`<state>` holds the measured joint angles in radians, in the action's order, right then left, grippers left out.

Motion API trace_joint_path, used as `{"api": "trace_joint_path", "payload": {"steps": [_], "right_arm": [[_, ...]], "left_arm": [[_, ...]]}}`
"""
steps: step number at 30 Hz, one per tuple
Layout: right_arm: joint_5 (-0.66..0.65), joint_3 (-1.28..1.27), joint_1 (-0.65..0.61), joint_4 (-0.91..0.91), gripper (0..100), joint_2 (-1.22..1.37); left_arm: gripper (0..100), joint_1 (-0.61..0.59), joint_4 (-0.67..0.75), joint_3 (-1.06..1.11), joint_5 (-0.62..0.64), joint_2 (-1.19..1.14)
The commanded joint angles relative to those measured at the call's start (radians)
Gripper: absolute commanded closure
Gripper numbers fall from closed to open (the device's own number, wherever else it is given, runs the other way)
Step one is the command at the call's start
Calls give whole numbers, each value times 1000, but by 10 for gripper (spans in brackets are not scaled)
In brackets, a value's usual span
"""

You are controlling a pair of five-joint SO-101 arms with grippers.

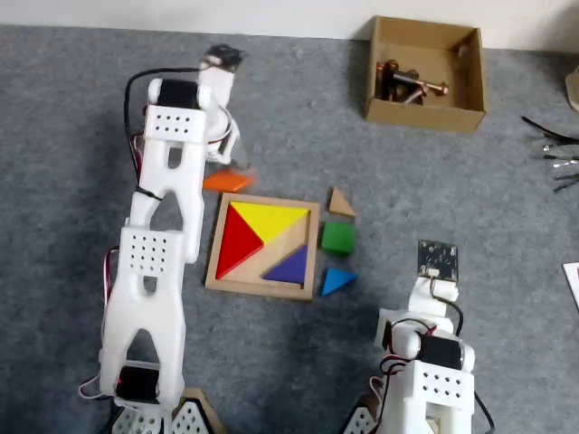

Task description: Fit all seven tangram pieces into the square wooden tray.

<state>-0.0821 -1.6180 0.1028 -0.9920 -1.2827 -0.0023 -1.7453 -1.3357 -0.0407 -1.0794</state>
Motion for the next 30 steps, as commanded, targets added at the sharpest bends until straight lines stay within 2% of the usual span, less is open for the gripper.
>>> {"api": "trace_joint_path", "payload": {"steps": [1,6,11,16,18,22,30], "right_arm": [[2,-16,-15,39,989,-2],[-51,-16,-15,39,989,-2],[-63,-16,-15,39,989,-2],[-64,-16,-15,39,989,-2],[-66,-16,-15,39,989,-2],[-66,-16,-13,39,989,-2],[-66,-16,-13,39,989,-2]], "left_arm": [[721,-4,-11,47,230,58],[720,-13,-8,105,373,53],[720,-25,-8,110,420,48],[720,-18,-2,105,417,-10],[720,-25,17,105,373,-35],[721,-25,14,107,176,-51],[722,-73,46,104,44,-48]]}}
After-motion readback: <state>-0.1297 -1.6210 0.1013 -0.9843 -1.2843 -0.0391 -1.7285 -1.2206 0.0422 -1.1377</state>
